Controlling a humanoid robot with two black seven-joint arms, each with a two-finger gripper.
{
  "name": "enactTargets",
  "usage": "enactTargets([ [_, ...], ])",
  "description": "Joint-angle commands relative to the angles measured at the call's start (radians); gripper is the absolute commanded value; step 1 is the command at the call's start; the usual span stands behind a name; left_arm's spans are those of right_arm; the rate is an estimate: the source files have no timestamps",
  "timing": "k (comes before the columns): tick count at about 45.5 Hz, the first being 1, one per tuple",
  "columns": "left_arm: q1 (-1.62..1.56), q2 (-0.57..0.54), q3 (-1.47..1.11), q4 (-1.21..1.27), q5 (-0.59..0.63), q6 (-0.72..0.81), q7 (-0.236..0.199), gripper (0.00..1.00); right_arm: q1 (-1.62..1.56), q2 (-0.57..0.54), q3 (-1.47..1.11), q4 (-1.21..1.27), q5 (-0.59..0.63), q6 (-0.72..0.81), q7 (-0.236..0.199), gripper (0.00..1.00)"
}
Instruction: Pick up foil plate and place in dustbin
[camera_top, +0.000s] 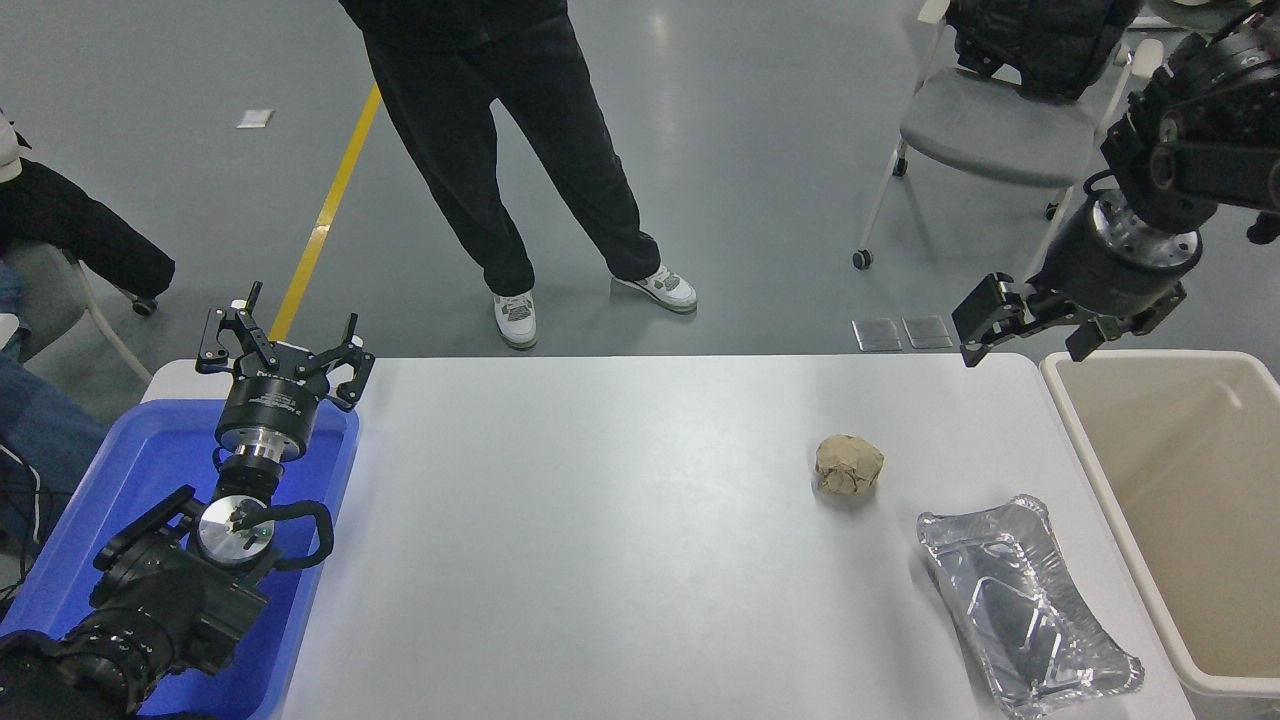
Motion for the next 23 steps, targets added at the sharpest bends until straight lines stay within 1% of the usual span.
enactTargets([
  [1, 0.0, 0.0, 0.001, 0.0, 0.0, 0.0, 0.0, 0.99, -0.085, -0.14, -0.012, -0.011, -0.036, 0.0, -0.001, 1.0],
  [6, 0.0, 0.001, 0.001, 0.0, 0.0, 0.0, 0.0, 0.99, -0.12, -0.174, -0.006, -0.023, -0.06, 0.0, -0.001, 1.0],
  [10, 0.001, 0.0, 0.001, 0.0, 0.0, 0.0, 0.001, 0.99, -0.157, -0.178, 0.005, -0.052, -0.142, 0.0, -0.001, 1.0],
  [13, 0.0, 0.0, 0.001, 0.0, 0.0, 0.0, 0.001, 0.99, -0.192, -0.18, 0.036, -0.072, -0.22, 0.0, -0.001, 1.0],
  [14, 0.001, 0.001, 0.001, 0.0, 0.0, 0.002, 0.0, 0.99, -0.235, -0.181, 0.094, -0.089, -0.296, 0.0, -0.001, 1.0],
  [19, 0.0, 0.001, 0.001, 0.0, 0.0, 0.002, 0.0, 0.99, -0.31, -0.217, 0.234, -0.095, -0.457, 0.0, -0.002, 1.0],
  [23, 0.001, 0.001, 0.001, 0.0, 0.0, 0.002, 0.001, 0.99, -0.381, -0.247, 0.338, -0.097, -0.547, 0.0, -0.004, 1.0],
])
